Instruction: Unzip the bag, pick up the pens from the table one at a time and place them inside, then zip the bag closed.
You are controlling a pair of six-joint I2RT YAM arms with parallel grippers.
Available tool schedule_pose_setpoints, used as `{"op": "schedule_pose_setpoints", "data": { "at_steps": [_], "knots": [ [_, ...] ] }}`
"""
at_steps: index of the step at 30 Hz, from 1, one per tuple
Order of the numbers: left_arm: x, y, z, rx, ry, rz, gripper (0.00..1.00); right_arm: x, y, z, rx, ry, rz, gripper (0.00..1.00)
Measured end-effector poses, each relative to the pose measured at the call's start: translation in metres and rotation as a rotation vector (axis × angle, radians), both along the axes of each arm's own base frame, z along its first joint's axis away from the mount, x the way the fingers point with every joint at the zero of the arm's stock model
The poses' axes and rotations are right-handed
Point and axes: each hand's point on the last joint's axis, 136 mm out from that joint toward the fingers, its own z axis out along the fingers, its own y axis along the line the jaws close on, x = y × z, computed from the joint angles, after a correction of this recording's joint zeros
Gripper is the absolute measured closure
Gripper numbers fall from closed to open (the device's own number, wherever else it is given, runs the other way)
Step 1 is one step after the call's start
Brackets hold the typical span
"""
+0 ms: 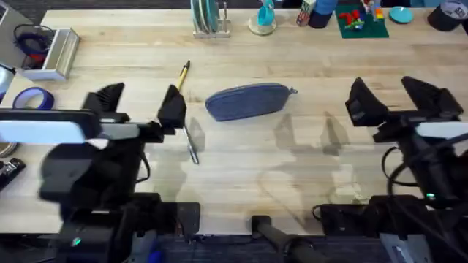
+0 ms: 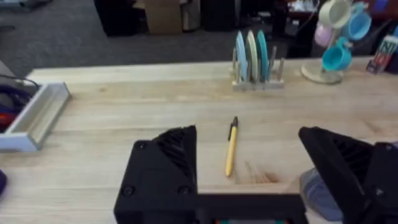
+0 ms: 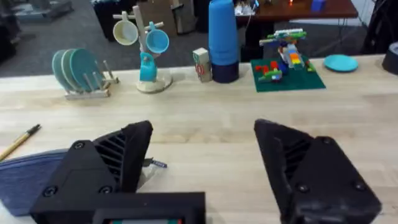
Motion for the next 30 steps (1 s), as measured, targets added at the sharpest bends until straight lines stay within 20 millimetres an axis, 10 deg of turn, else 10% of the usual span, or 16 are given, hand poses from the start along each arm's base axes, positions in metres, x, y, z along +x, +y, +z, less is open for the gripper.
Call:
{"op": "schedule_pose_setpoints", "data": {
  "at_steps": [13, 30],
  "knots": [
    [-0.014, 0.008, 0.075, 0.006, 0.052, 0.049, 0.007, 0.016, 0.0, 0.053, 0.008, 0.219, -0.001, 0.005],
    [0.032, 0.005, 0.093, -0.015, 0.401, 0.034, 0.007, 0.067, 0.0, 0.077, 0.007, 0.561, -0.003, 0.005]
  ]
}}
